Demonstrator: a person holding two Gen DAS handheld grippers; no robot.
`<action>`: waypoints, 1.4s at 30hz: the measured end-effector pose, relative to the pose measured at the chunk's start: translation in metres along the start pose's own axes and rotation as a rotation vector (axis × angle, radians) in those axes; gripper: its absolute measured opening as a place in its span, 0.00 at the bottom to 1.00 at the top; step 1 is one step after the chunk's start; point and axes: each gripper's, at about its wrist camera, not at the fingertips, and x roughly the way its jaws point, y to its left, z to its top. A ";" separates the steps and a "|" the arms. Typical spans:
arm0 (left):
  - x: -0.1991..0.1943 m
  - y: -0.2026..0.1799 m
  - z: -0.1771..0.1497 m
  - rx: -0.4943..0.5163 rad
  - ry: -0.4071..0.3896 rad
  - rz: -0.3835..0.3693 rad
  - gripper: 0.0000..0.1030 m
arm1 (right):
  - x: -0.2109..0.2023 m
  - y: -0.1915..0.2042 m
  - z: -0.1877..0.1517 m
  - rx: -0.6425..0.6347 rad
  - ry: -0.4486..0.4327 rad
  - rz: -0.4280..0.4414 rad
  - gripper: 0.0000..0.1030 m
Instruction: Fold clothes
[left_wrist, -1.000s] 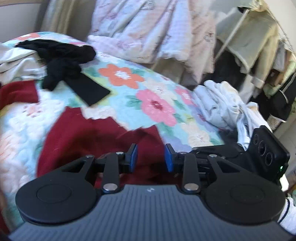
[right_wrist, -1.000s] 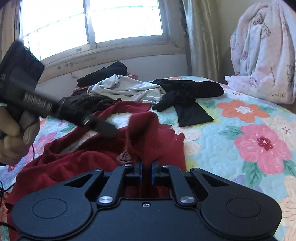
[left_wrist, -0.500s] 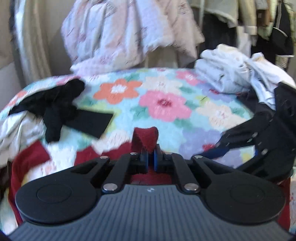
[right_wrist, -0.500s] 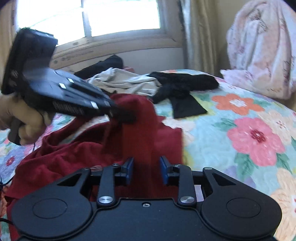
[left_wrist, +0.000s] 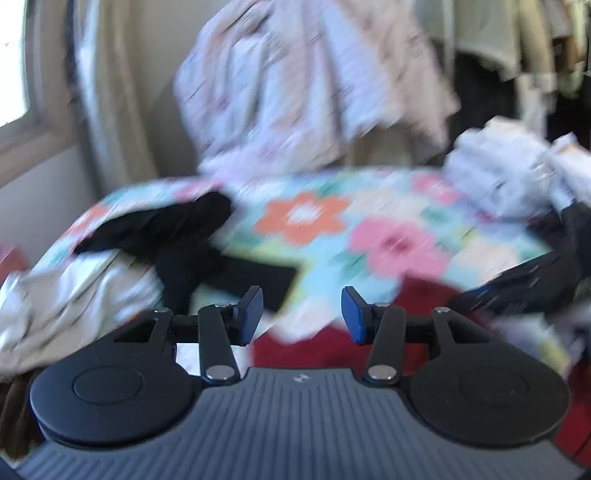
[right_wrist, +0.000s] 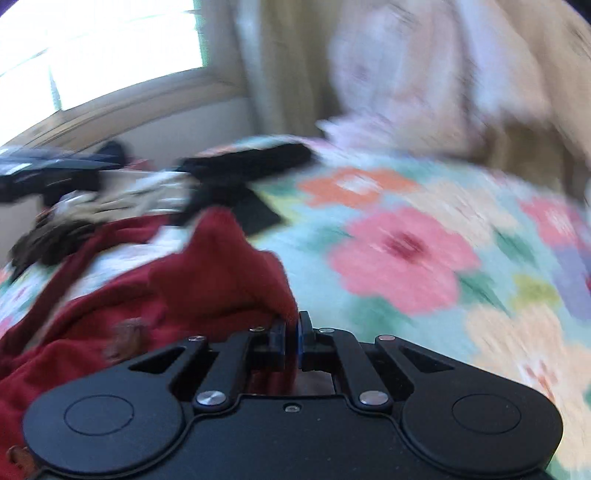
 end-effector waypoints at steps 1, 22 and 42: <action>0.004 0.010 -0.008 -0.016 0.033 0.015 0.45 | 0.005 -0.011 -0.003 0.048 0.022 0.014 0.06; 0.075 0.031 -0.053 -0.228 0.287 -0.069 0.08 | 0.019 -0.033 -0.012 0.263 -0.015 0.197 0.06; 0.049 0.045 -0.057 -0.237 0.217 -0.098 0.40 | -0.018 -0.021 0.006 0.037 -0.160 0.073 0.04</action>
